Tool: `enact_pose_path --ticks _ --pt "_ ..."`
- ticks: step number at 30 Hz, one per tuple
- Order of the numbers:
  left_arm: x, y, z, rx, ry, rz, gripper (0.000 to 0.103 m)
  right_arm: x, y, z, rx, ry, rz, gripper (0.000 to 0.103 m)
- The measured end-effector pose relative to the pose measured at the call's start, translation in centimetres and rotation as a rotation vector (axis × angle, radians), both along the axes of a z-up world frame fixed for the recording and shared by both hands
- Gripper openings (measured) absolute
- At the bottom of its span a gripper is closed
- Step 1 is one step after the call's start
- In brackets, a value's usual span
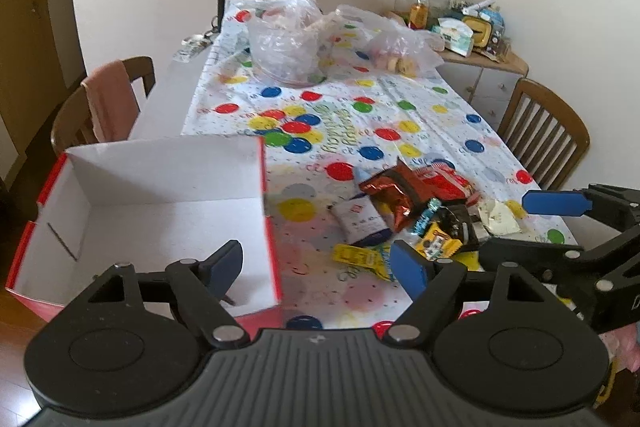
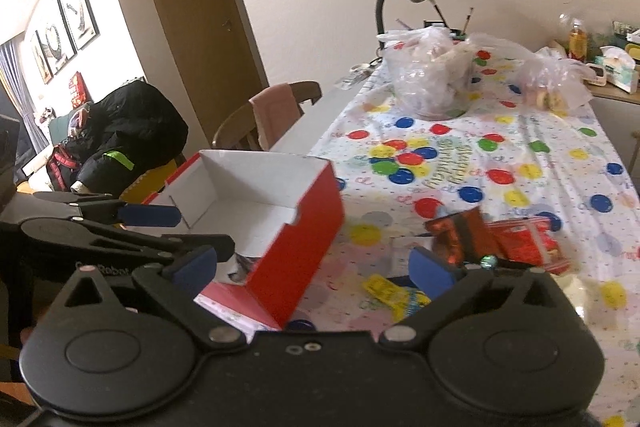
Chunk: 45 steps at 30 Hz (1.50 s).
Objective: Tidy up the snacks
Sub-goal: 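Grasp the yellow square snack packet with the left gripper while the right grasps the cream plastic bag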
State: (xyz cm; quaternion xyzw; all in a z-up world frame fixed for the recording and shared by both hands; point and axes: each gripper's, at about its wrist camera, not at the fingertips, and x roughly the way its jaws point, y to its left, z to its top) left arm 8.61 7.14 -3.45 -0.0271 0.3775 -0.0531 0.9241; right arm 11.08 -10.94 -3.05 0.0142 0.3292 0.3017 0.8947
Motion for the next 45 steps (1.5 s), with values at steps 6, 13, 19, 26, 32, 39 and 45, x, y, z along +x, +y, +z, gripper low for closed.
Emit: enact_pose_path --ticks 6,13,19,26,32,39,45 --pt "1.2 -2.9 -1.5 0.009 0.039 -0.019 0.081 0.6 -3.8 -0.7 -0.017 0.010 -0.033 0.103" --pt "2.9 -7.1 -3.4 0.016 0.068 -0.103 0.081 1.9 -8.1 -2.7 -0.061 0.040 -0.081 0.103" --pt "5.7 -10.3 -5.4 -0.009 0.130 -0.115 0.081 3.8 -11.7 -4.6 -0.105 0.071 -0.124 0.103" --pt "9.0 -12.0 -7.5 -0.063 0.225 -0.059 0.081 7.0 -14.8 -7.4 -0.167 0.097 -0.152 0.100" --pt "11.8 -12.0 -9.3 -0.176 0.336 0.013 0.081 10.1 -16.4 -9.9 -0.209 0.133 -0.160 0.097" --pt "14.3 -10.7 -11.7 -0.358 0.467 0.139 0.080 12.5 -17.5 -11.6 -0.214 0.182 -0.124 0.090" --pt "15.3 -11.1 -12.7 -0.382 0.504 0.177 0.069 13.8 -17.9 -12.4 -0.205 0.210 -0.108 0.087"
